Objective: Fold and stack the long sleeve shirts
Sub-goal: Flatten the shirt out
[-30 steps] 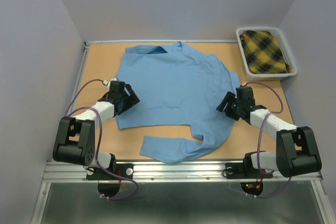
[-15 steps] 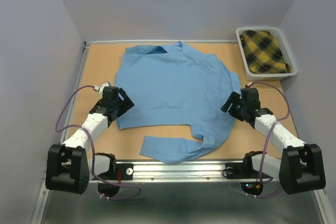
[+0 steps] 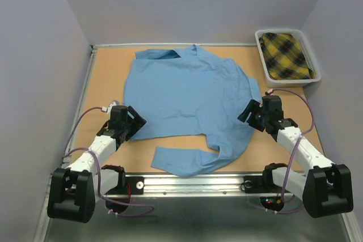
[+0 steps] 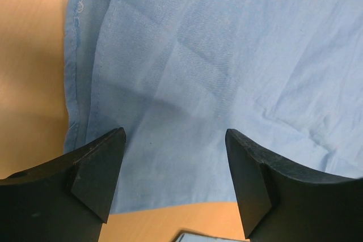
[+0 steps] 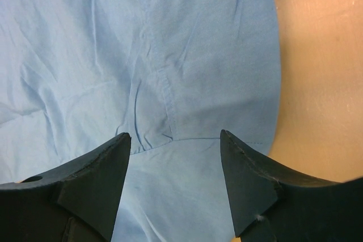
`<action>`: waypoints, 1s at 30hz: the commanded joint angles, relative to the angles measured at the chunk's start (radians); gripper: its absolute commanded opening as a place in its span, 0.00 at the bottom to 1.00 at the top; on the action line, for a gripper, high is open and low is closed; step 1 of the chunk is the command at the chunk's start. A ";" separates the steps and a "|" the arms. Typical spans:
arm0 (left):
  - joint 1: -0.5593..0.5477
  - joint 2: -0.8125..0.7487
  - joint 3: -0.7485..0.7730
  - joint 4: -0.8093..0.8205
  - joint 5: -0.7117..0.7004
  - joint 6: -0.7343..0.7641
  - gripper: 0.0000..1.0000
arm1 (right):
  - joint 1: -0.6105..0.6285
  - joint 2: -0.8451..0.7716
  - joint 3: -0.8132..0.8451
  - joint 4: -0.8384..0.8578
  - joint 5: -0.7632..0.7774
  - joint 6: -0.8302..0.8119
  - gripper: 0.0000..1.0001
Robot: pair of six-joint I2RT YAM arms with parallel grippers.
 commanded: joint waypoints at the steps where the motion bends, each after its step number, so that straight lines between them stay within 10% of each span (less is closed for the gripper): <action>1: 0.003 -0.071 -0.062 -0.070 0.024 -0.098 0.83 | -0.007 -0.021 -0.012 0.004 -0.003 -0.005 0.70; 13: 0.002 -0.217 0.022 -0.196 0.019 -0.080 0.83 | -0.007 0.023 0.017 0.004 -0.041 -0.027 0.70; 30: 0.028 0.411 0.320 -0.038 -0.101 0.112 0.76 | -0.007 0.250 0.103 0.047 0.071 -0.037 0.64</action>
